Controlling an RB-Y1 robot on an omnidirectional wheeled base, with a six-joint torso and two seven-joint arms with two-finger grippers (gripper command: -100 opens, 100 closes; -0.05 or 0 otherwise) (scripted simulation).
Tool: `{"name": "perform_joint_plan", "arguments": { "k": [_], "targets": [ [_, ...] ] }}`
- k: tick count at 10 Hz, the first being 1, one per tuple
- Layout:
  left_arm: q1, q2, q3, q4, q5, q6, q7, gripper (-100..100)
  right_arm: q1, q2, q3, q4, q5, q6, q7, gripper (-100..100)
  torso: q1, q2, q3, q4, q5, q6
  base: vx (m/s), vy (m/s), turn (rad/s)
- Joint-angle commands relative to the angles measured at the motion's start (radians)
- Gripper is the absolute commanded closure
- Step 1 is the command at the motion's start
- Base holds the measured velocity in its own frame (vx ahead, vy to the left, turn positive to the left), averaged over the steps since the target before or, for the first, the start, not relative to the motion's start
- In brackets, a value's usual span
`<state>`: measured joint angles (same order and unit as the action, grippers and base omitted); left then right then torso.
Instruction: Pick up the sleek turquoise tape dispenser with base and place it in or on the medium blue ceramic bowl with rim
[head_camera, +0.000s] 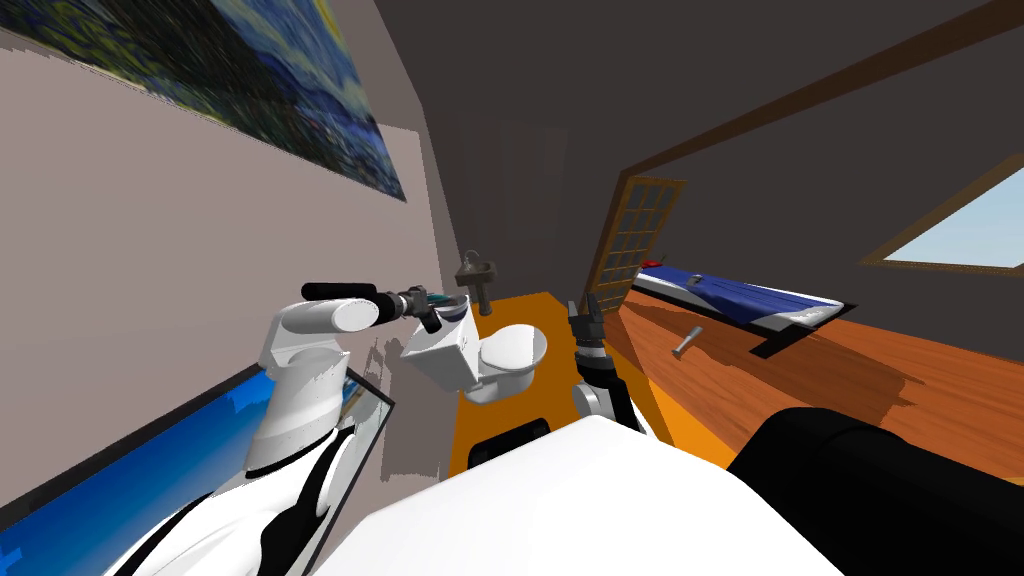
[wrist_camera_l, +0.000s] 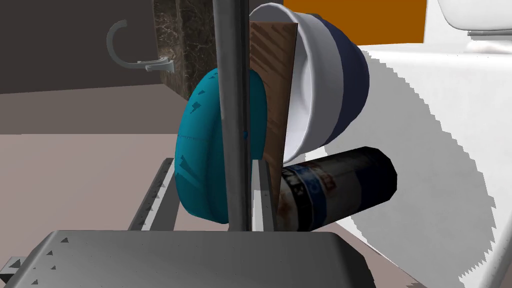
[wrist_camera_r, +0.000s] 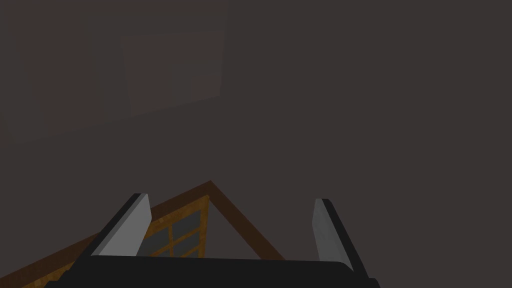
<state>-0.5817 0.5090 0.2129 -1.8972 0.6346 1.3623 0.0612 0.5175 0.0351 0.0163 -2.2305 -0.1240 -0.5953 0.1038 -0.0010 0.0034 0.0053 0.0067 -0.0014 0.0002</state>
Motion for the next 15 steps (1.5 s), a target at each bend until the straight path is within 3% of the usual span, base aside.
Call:
{"name": "perform_joint_plan", "arguments": {
  "k": [1,5,15],
  "targets": [
    [0.006,-0.014,0.000,0.011,-0.026,-0.050,-0.006,100,0.000,0.000,0.000,0.000,0.000,0.000,0.000,0,0.000,0.000,0.000,0.000,0.000,0.000,0.033,-0.021,-0.016],
    [0.020,-0.032,0.006,0.028,-0.061,-0.124,-0.014,100,0.000,0.000,0.000,0.000,0.000,0.000,0.000,0,0.000,-0.002,-0.001,0.000,0.000,0.000,0.033,-0.020,-0.012],
    [0.094,-0.107,0.051,0.098,-0.217,-0.391,-0.044,100,0.000,0.000,0.000,0.000,0.000,0.000,0.000,0,0.001,-0.004,-0.003,-0.001,0.000,0.000,0.048,-0.030,-0.012]
  ]
}}
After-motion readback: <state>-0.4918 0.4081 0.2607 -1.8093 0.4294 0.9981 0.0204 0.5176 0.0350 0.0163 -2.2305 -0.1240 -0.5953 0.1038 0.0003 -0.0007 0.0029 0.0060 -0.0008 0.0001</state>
